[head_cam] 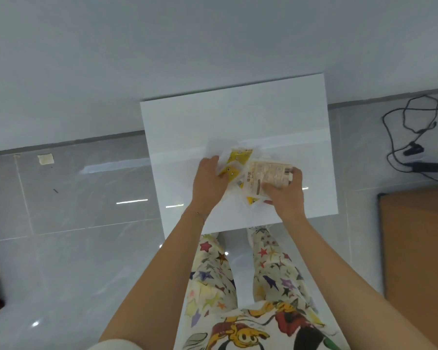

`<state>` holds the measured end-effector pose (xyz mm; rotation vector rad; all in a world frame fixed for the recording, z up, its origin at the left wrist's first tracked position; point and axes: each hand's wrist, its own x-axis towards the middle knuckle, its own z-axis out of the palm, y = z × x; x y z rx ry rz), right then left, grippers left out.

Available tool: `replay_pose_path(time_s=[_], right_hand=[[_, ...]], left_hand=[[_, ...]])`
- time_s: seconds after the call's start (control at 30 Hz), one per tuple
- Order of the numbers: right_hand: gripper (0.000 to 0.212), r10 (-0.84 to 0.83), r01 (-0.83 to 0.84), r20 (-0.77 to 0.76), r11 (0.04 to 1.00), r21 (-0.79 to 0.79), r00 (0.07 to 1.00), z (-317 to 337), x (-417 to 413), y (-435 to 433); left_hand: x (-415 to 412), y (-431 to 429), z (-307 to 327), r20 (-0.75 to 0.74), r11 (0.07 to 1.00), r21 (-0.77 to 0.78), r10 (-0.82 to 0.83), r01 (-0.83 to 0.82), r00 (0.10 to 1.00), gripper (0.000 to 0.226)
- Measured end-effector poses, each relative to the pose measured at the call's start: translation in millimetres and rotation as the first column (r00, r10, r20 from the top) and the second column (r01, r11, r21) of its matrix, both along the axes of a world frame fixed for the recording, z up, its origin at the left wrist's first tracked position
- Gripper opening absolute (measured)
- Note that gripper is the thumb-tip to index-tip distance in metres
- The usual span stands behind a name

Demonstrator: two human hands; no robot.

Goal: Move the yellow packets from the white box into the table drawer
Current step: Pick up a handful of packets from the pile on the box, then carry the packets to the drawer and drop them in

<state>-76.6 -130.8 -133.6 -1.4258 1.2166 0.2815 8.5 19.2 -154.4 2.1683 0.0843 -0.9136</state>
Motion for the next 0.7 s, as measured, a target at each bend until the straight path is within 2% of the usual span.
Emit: replay_pose_path(time_s=[0.1, 0.17, 0.27, 0.47, 0.6, 0.7], right_hand=[[0.075, 0.063, -0.061, 0.055, 0.997, -0.049, 0.996, 16.4, 0.8, -9.2], [0.077, 0.128, -0.12, 0.112, 0.99, -0.078, 0.985, 31.1, 4.5, -12.3], [0.066, 0.233, -0.221, 0.15, 0.971, -0.097, 0.961, 58.4, 16.0, -12.2], [0.038, 0.476, -0.458, 0.202, 0.879, -0.132, 0.856, 131.6, 39.0, -0.5], [0.019, 0.572, -0.552, 0.227, 0.82, -0.15, 0.788, 177.5, 44.6, 6.8], [0.014, 0.625, -0.61, 0.257, 0.779, -0.145, 0.737, 213.2, 45.4, 19.4]], left_hand=[[-11.7, 10.4, 17.0, -0.044, 0.974, -0.098, 0.199, -0.202, 0.979, 0.016], [-18.0, 18.5, 34.1, -0.031, 0.96, -0.098, 0.26, -0.262, 0.965, 0.008], [-23.3, 30.5, 65.5, 0.029, 0.931, -0.108, 0.353, -0.348, 0.935, 0.011], [-35.3, 57.9, 150.8, 0.052, 0.783, -0.26, 0.595, -0.565, 0.802, 0.041], [-51.3, 78.4, 199.0, 0.057, 0.682, -0.334, 0.703, -0.65, 0.709, 0.043], [-71.4, 95.4, 235.0, 0.078, 0.59, -0.364, 0.79, -0.721, 0.608, 0.045]])
